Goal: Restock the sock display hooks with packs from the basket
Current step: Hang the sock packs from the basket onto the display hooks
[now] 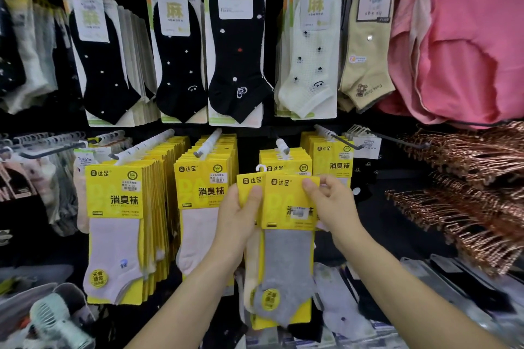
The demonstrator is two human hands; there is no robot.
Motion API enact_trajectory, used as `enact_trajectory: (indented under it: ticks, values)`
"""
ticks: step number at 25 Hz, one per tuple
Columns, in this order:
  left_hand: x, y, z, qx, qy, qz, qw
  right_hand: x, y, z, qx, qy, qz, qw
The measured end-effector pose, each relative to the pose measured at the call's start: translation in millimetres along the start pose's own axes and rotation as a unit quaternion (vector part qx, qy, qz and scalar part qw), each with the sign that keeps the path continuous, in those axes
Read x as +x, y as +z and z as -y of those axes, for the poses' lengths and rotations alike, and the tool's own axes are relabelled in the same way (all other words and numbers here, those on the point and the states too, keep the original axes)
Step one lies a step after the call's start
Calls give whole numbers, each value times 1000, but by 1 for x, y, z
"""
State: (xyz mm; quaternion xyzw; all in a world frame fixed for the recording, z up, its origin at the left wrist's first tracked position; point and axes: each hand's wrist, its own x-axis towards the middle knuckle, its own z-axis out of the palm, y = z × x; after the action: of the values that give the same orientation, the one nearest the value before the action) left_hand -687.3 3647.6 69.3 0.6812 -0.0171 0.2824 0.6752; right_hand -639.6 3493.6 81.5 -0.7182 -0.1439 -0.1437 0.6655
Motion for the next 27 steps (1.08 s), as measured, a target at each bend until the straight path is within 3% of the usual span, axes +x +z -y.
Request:
enact_trajectory:
  ticks: [5, 12, 17, 21, 27]
  values:
    - [6, -25, 6, 24, 0, -44, 999, 17, -11, 9, -26, 17, -47, 998]
    - [5, -50, 2, 42, 13, -69, 997, 34, 9, 16, -64, -32, -54, 996]
    - [4, -42, -2, 42, 23, -49, 998, 35, 10, 5, -105, -32, -53, 993]
    - [3, -24, -2, 31, 11, -27, 999, 25, 3, 1, -95, -56, -107, 988]
    - [1, 7, -2, 26, 23, 10, 999, -4, 6, -4, -82, -83, 80, 990]
